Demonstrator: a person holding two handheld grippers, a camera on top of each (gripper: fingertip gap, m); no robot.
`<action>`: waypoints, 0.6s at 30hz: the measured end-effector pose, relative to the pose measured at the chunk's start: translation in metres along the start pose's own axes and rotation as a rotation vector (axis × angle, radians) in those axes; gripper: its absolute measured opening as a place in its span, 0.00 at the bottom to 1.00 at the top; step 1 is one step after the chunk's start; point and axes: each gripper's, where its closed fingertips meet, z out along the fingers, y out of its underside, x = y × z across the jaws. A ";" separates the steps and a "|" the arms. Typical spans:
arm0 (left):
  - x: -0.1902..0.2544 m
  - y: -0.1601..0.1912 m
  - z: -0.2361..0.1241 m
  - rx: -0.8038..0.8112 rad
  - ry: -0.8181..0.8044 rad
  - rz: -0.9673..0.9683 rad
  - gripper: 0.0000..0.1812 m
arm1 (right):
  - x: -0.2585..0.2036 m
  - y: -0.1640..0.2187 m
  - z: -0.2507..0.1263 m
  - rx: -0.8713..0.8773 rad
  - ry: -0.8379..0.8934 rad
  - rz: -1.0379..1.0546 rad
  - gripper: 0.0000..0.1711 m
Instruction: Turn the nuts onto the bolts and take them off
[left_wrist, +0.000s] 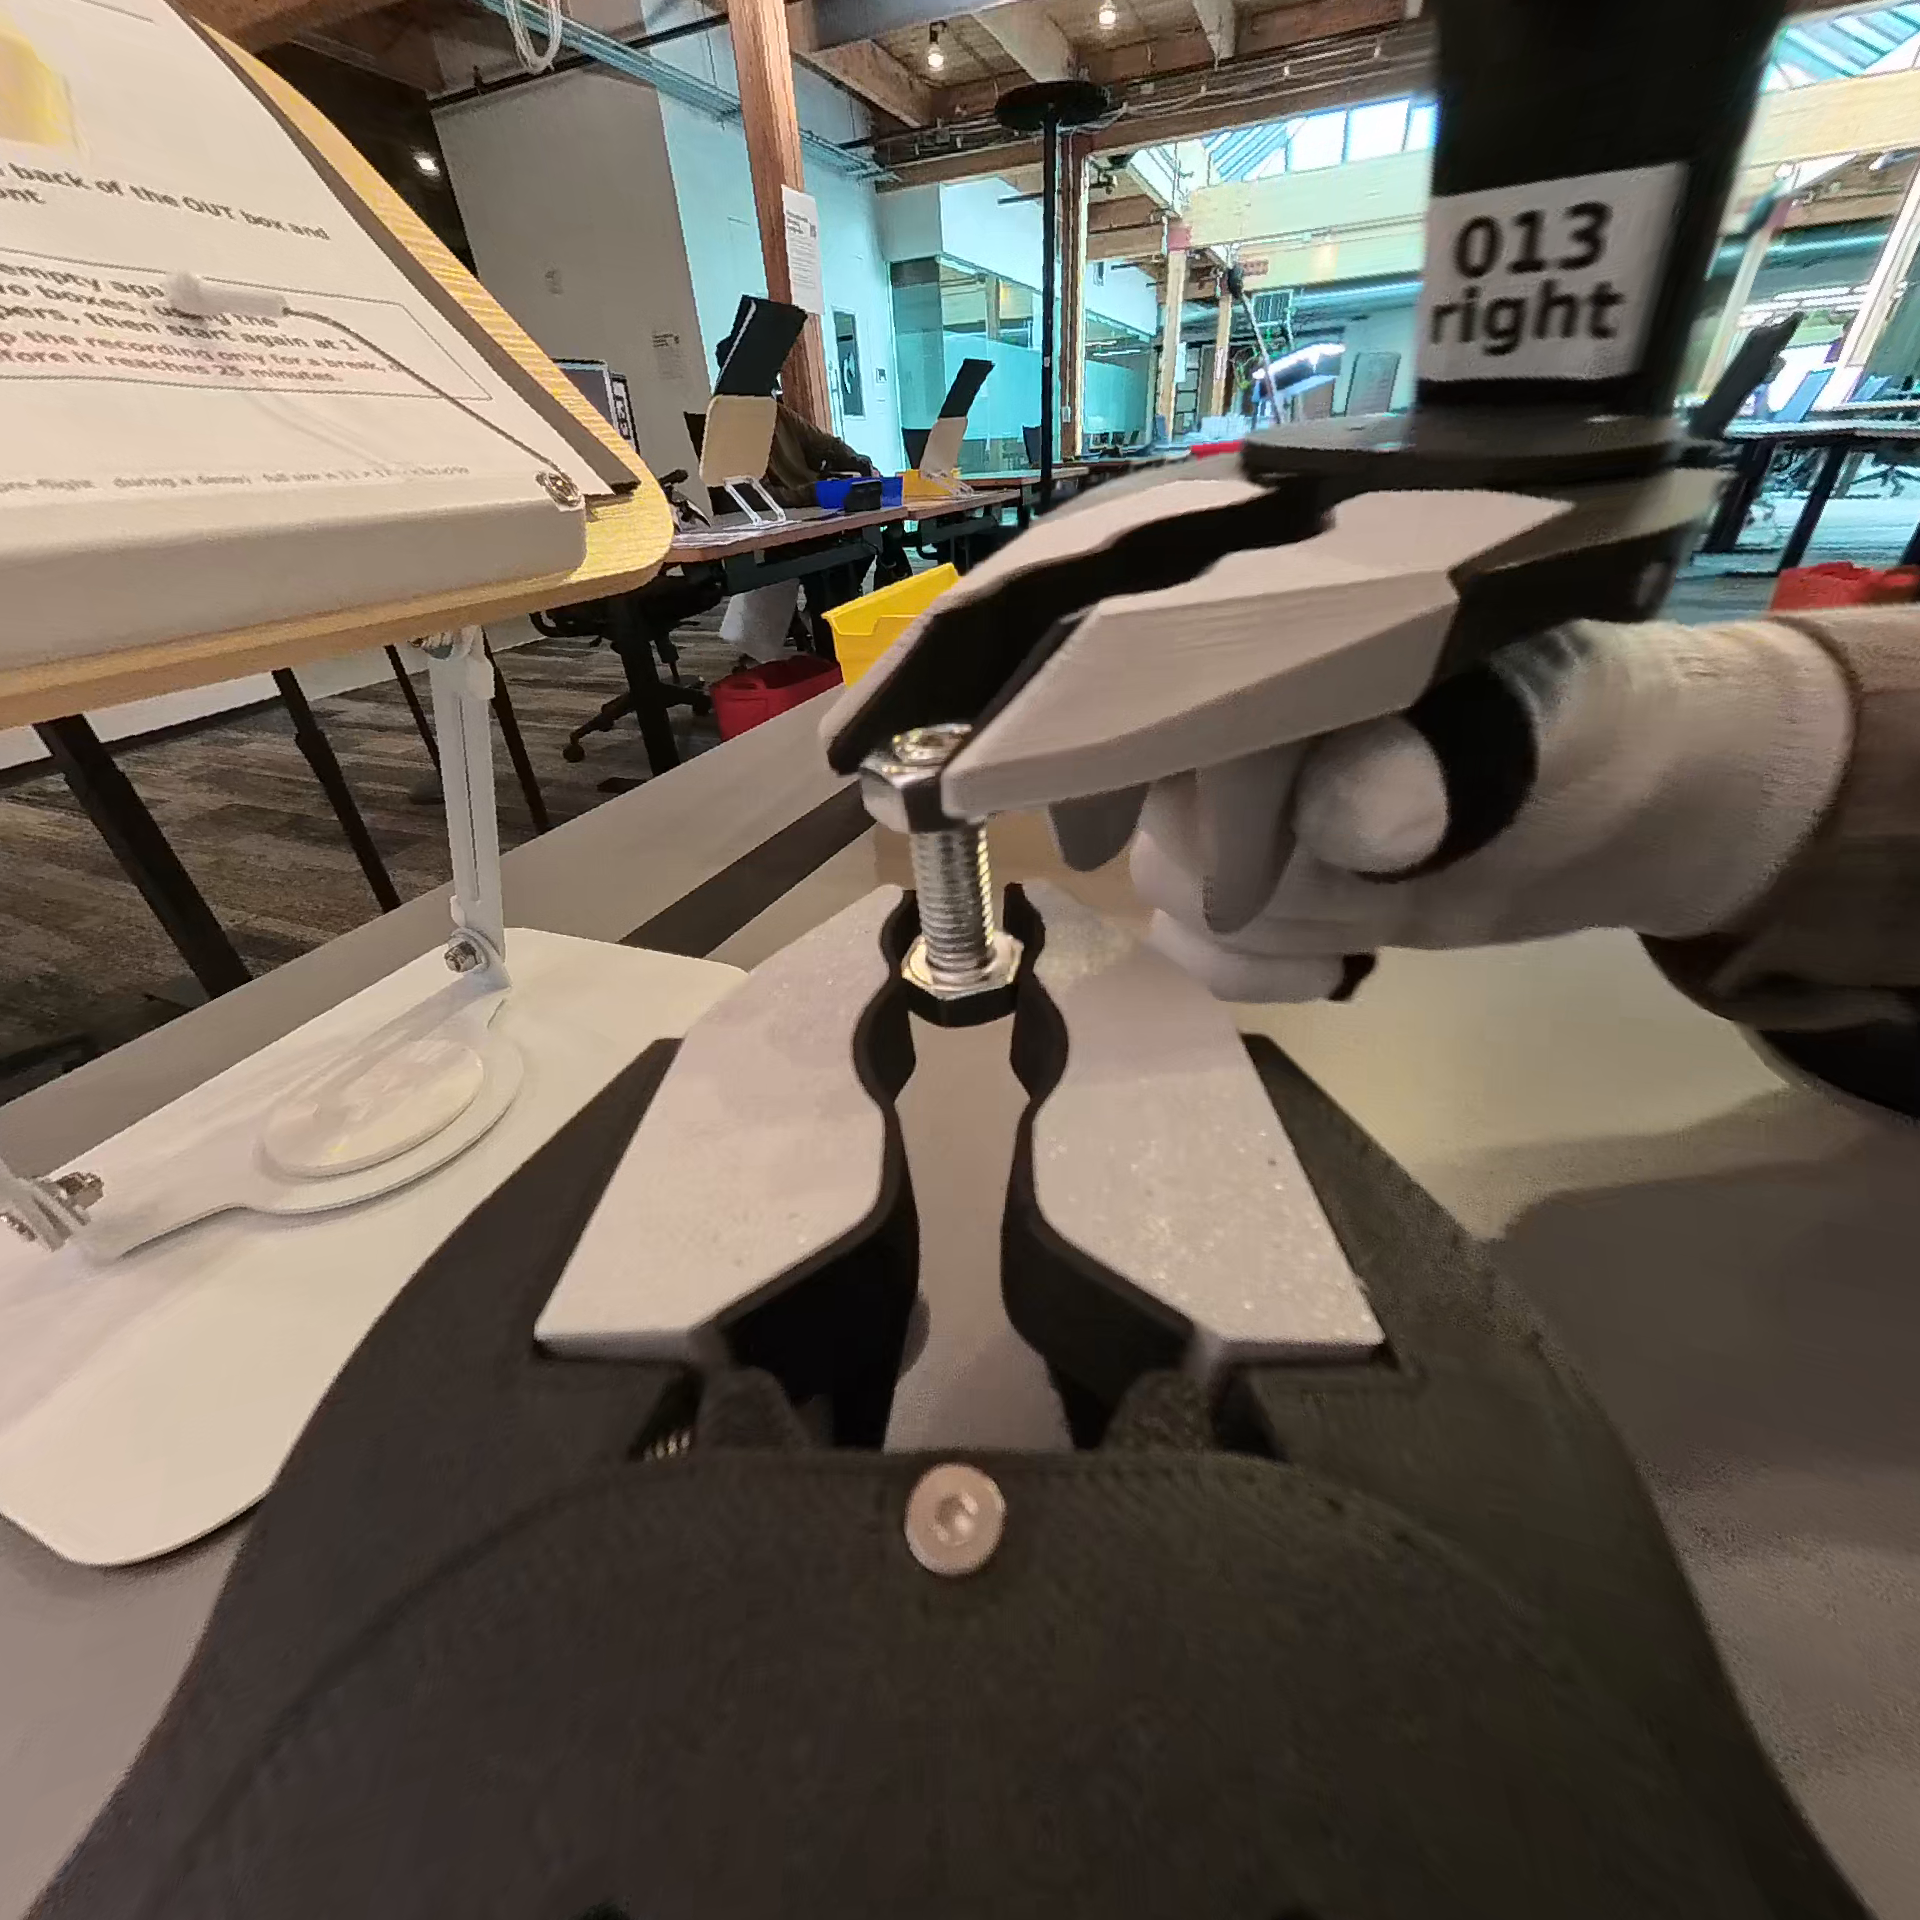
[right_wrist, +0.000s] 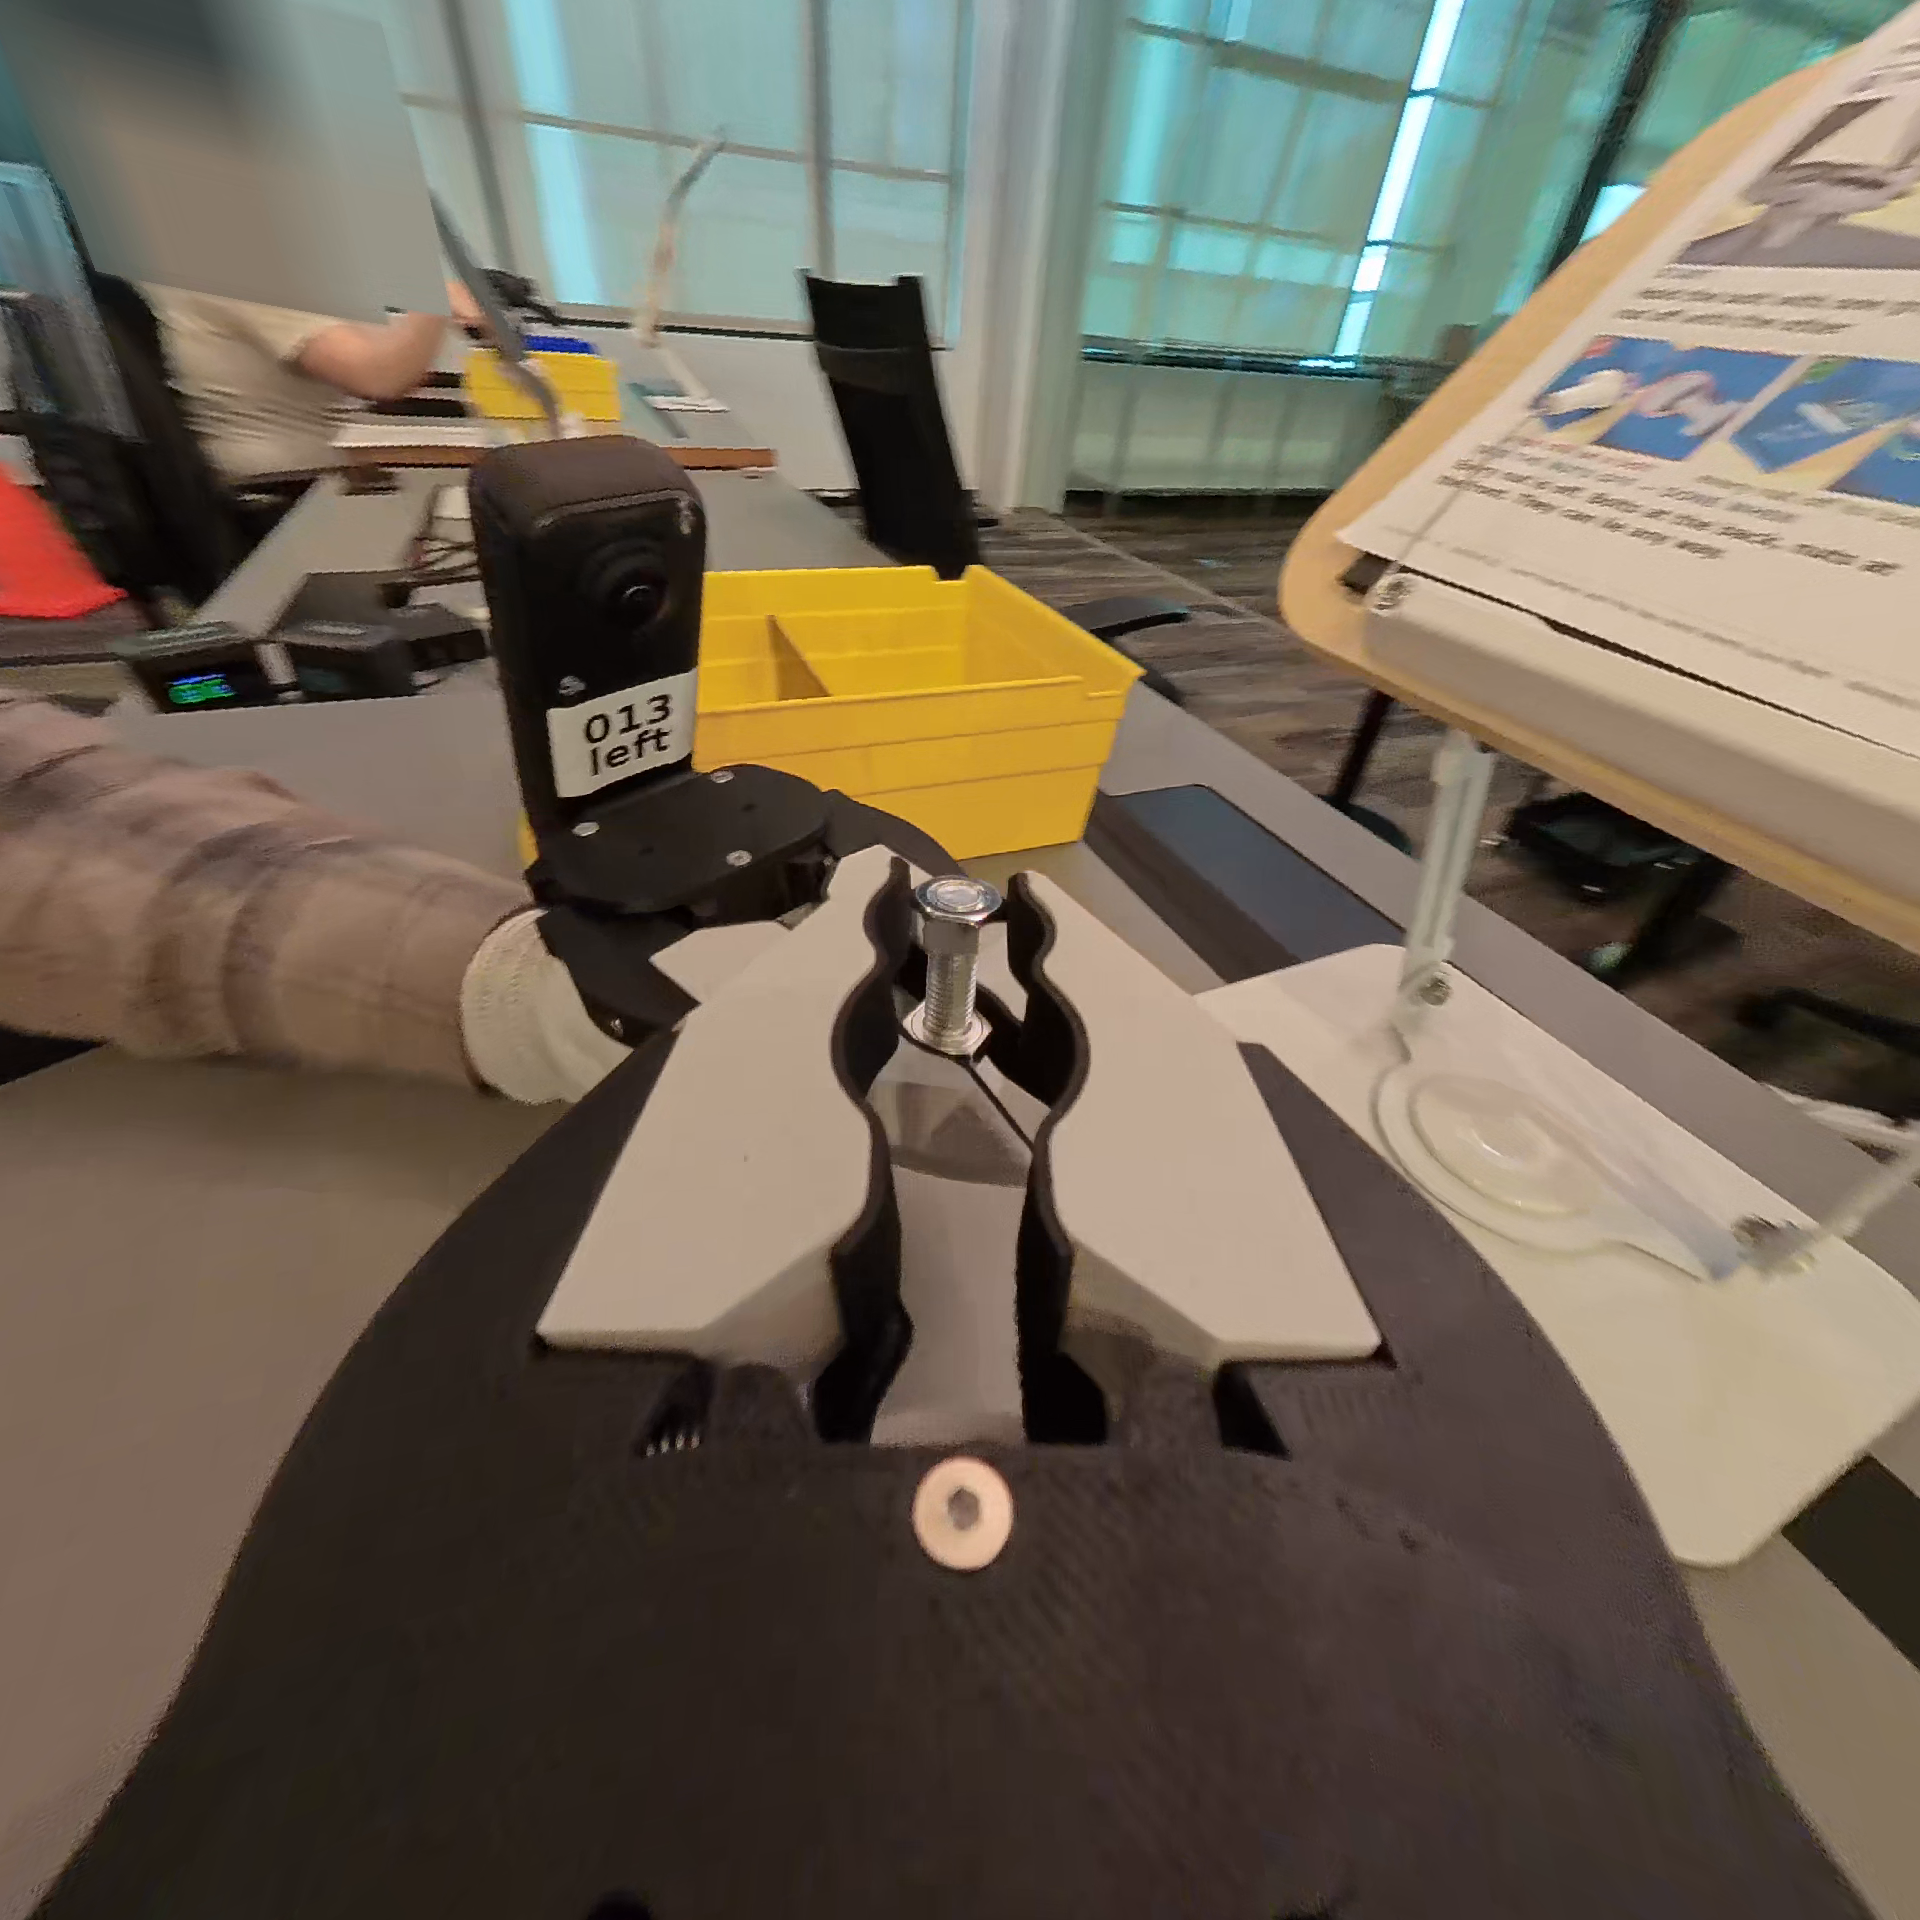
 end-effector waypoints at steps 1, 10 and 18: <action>0.000 0.000 0.000 -0.001 -0.002 -0.001 0.08 | 0.001 0.000 0.000 0.002 0.055 0.004 0.10; 0.001 0.002 0.002 -0.015 -0.005 0.016 0.08 | 0.013 0.003 -0.007 0.044 0.534 0.050 0.10; 0.002 0.000 0.001 -0.005 0.000 0.022 0.08 | 0.009 -0.001 -0.006 0.011 0.650 0.010 0.10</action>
